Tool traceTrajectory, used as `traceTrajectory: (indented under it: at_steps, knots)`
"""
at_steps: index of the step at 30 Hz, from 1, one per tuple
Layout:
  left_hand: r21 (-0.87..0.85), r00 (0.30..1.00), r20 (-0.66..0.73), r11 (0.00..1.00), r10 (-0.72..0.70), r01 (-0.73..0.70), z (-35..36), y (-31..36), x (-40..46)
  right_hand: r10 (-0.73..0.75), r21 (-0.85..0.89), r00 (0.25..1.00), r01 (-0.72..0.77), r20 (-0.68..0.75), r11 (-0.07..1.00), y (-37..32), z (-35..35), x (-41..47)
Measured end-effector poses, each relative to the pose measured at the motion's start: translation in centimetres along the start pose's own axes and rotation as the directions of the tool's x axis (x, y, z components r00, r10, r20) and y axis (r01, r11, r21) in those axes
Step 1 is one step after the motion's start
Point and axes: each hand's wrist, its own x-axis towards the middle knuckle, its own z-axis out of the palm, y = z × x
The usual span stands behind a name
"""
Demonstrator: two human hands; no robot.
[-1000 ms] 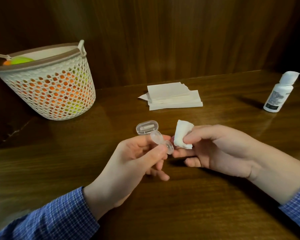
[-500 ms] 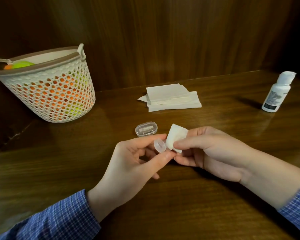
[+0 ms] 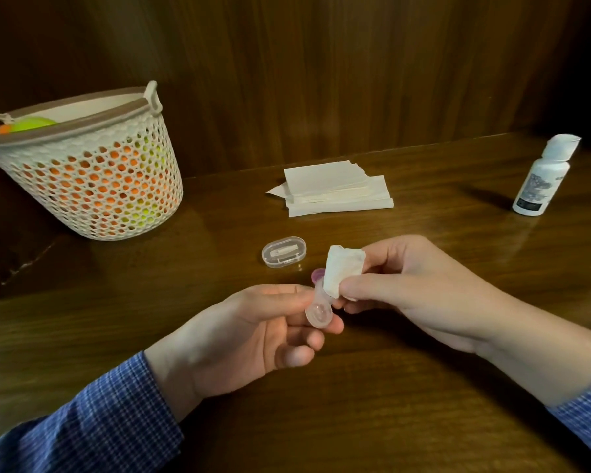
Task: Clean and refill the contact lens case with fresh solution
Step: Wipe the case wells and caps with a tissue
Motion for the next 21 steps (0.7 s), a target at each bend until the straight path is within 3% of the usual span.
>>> traceTrajectory:
  at_steps: [7, 10, 14, 21]
  knots:
    - [-0.147, 0.997, -0.008, 0.986, 0.072, -0.073, -0.2, -0.2, 0.1, -0.235, -0.065, 0.966, 0.229, -0.108, 0.971, -0.3, -0.4, -0.3]
    - [-0.137, 0.992, -0.005, 0.983, 0.124, -0.123, 0.0, -0.2, 0.2, -0.418, -0.274, 0.907, 0.391, -0.045, 0.878, -0.1, -0.3, -0.6]
    - [-0.085, 0.985, -0.018, 0.981, 0.174, -0.175, -0.2, -0.4, 0.2, -0.535, -0.45, 0.845, 0.474, -0.01, 0.757, 0.7, 0.3, -0.7]
    - [0.074, 0.963, -0.03, 0.962, 0.267, -0.264, -0.2, -0.8, 0.3, -0.667, -0.594, 0.742, 0.566, 0.065, 0.572, 1.4, 0.7, -0.6]
